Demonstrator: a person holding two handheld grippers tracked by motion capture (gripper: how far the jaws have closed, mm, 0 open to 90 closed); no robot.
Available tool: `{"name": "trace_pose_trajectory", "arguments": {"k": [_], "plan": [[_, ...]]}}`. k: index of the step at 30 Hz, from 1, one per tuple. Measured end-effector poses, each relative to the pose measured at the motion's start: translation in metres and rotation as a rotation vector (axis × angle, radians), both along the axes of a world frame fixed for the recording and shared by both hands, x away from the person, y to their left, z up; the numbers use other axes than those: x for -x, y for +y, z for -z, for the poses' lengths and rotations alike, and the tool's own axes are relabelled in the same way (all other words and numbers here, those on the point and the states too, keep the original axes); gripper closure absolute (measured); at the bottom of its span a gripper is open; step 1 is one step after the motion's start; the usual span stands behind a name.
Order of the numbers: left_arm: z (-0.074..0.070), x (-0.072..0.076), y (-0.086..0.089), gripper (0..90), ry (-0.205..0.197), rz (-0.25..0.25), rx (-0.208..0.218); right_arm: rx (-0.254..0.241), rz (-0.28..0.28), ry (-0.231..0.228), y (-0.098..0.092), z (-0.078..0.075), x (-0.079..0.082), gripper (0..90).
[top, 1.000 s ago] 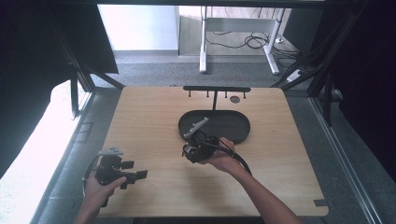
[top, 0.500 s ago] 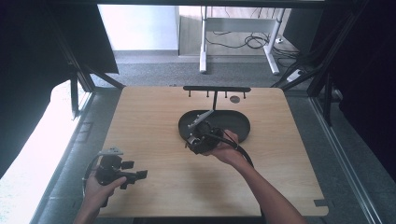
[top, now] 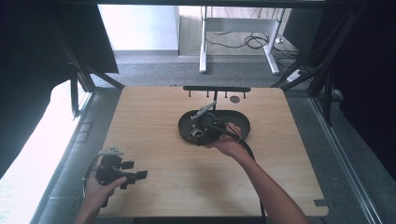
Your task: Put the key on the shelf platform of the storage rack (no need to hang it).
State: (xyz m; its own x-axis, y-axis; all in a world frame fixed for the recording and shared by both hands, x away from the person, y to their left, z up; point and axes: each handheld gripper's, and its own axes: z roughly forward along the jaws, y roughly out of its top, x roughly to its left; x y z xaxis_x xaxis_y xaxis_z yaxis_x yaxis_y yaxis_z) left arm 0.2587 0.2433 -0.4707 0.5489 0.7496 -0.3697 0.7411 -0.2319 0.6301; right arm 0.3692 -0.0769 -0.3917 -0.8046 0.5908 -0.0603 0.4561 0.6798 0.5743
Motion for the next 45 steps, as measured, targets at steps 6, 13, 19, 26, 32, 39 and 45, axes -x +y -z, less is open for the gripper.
{"name": "trace_pose_trajectory", "arguments": {"k": [6,13,19,26,32,39,45], "plan": [[0.0,0.0,0.0,19.1,0.002,-0.002,0.002,-0.001,0.013,0.0,-0.003,-0.002,-0.006,49.9],[-0.002,0.001,-0.001,19.1,-0.003,0.009,0.009,-0.008,0.042,0.0,-0.01,-0.003,-0.017,49.9],[-0.002,0.0,-0.001,19.1,-0.002,0.008,0.007,-0.024,0.065,0.004,-0.015,-0.002,-0.028,49.9],[-0.001,0.0,-0.001,19.1,0.0,0.005,0.007,-0.023,0.098,0.006,-0.024,0.002,-0.04,49.9],[-0.001,0.0,0.0,19.1,-0.002,0.004,0.007,-0.018,0.13,0.01,-0.032,0.006,-0.05,49.9],[-0.001,0.0,0.001,19.2,0.0,0.0,0.008,-0.017,0.158,0.016,-0.039,0.011,-0.061,49.9],[-0.002,0.0,0.002,19.1,-0.003,-0.003,0.008,-0.007,0.178,0.009,-0.041,0.012,-0.069,49.9]]}}
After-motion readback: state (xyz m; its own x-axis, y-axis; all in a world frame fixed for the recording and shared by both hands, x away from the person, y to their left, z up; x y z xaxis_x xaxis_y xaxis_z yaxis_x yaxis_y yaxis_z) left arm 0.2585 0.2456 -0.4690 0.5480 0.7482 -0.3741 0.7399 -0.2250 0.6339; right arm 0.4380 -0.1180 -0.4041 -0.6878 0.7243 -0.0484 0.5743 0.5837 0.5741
